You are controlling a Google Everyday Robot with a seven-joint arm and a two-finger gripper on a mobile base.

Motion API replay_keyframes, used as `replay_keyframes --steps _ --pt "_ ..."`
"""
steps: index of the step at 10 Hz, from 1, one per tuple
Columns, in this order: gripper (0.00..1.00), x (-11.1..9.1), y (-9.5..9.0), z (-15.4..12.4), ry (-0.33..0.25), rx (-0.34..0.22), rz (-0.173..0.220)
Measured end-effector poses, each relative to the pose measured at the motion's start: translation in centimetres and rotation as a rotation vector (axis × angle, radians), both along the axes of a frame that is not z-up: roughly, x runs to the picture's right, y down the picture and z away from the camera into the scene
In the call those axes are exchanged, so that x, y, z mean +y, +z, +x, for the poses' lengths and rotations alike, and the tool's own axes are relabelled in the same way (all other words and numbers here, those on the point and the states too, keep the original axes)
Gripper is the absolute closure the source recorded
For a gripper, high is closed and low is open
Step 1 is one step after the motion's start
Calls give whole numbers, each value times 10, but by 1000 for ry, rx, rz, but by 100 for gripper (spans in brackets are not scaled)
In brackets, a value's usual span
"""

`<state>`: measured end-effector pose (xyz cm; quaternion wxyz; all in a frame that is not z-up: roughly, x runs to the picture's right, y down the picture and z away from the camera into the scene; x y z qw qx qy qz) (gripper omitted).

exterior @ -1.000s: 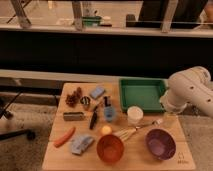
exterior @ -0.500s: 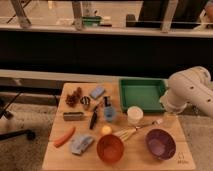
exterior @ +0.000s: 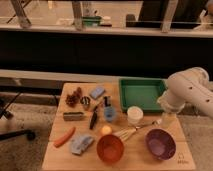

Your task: Place brush in purple bowl

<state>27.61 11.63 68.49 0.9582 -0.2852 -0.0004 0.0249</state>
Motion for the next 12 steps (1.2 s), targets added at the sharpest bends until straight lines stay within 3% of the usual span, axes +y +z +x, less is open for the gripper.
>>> replay_keyframes --steps 6,12 --pt "20 -6 5 -55 -5 -113 3" --pt "20 -6 9 -89 -16 -197 -8"
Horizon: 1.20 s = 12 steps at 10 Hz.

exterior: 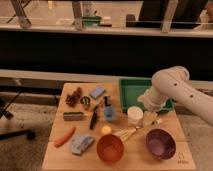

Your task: Place brush in purple bowl

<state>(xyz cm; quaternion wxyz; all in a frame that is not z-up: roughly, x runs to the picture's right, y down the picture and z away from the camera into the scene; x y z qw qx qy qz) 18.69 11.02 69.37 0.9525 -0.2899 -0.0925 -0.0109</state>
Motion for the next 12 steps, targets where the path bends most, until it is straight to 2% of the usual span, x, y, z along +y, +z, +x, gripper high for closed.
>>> replay_keyframes --steps 7,12 --pt "20 9 -6 -38 22 -87 -36" --pt "20 22 -7 -74 20 -128 -24"
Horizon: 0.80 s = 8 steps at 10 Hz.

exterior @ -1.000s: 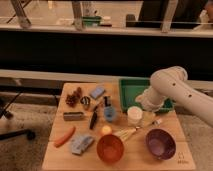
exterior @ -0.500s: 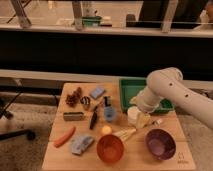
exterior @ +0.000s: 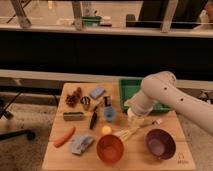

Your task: Place brush in purple bowl

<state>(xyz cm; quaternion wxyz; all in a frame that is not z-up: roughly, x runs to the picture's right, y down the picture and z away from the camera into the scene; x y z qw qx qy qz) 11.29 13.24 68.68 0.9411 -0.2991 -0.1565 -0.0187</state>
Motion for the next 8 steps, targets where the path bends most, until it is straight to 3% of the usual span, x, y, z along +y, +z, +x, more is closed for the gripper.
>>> replay_keyframes --steps 8 --pt "20 -5 9 -55 -13 -62 50"
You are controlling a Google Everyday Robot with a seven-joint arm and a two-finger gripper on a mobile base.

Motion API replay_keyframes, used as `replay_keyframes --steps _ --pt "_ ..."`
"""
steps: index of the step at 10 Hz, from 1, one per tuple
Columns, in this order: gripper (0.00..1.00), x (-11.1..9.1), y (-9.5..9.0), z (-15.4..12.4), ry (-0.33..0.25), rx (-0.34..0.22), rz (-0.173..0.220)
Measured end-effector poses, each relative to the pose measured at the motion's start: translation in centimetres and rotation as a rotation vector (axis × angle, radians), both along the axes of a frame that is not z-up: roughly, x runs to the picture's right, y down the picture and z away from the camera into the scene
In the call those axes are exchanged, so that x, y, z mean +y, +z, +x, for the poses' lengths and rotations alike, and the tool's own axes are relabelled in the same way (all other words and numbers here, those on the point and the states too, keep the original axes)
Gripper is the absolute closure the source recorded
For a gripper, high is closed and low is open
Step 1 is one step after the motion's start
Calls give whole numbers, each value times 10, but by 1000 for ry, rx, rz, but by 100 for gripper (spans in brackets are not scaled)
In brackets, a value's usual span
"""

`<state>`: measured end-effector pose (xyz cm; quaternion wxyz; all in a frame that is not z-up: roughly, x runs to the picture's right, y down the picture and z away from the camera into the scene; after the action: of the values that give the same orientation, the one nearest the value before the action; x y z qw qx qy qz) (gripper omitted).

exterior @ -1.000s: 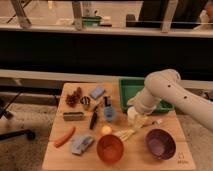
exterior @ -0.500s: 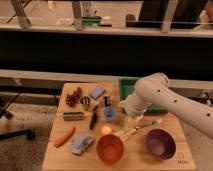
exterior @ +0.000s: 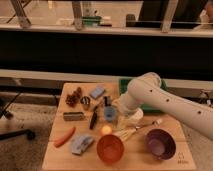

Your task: Place brush in purple bowl

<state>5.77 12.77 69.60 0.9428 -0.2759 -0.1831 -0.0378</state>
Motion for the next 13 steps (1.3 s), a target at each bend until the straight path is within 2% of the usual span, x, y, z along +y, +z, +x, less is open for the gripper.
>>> replay_keyframes --steps 5,11,13 --pt "20 3 14 -23 -12 -19 18" --pt "20 4 34 -61 -28 -58 19" --pt "20 3 40 -61 -25 -63 18"
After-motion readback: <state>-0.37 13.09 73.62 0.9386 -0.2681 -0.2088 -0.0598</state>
